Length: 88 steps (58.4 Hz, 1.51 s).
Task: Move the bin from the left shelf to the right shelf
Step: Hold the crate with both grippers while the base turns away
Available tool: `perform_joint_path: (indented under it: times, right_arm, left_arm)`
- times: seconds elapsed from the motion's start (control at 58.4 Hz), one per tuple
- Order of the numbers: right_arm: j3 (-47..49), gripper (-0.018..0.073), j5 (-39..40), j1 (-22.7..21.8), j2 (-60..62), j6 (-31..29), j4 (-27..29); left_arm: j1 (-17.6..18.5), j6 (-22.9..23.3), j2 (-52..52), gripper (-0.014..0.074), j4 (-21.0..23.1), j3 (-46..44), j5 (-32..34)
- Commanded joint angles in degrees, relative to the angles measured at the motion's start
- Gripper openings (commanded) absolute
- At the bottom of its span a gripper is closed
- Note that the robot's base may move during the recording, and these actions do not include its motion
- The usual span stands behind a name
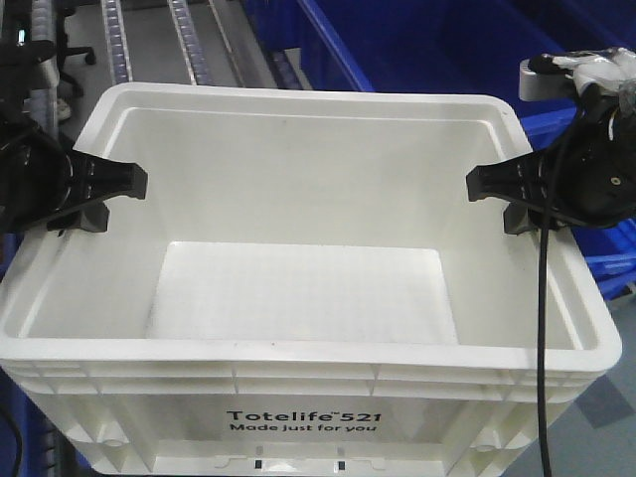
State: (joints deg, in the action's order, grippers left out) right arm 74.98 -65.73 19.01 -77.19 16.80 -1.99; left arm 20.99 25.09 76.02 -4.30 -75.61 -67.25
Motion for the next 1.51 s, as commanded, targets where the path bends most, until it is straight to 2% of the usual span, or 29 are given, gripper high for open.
perform_joint_path:
  times: [0.0, 1.489]
  right_arm:
    - [2.0, 0.0000, 3.1, -0.3, 2.2, -1.1, -3.5]
    - [2.0, 0.0000, 3.1, -0.3, 2.2, -1.1, -3.5]
  left_arm:
    - [0.5, -0.4, -2.6, -0.0006, -0.2, -2.1, 5.1]
    - [0.5, -0.4, -2.6, -0.0006, -0.2, -2.1, 5.1]
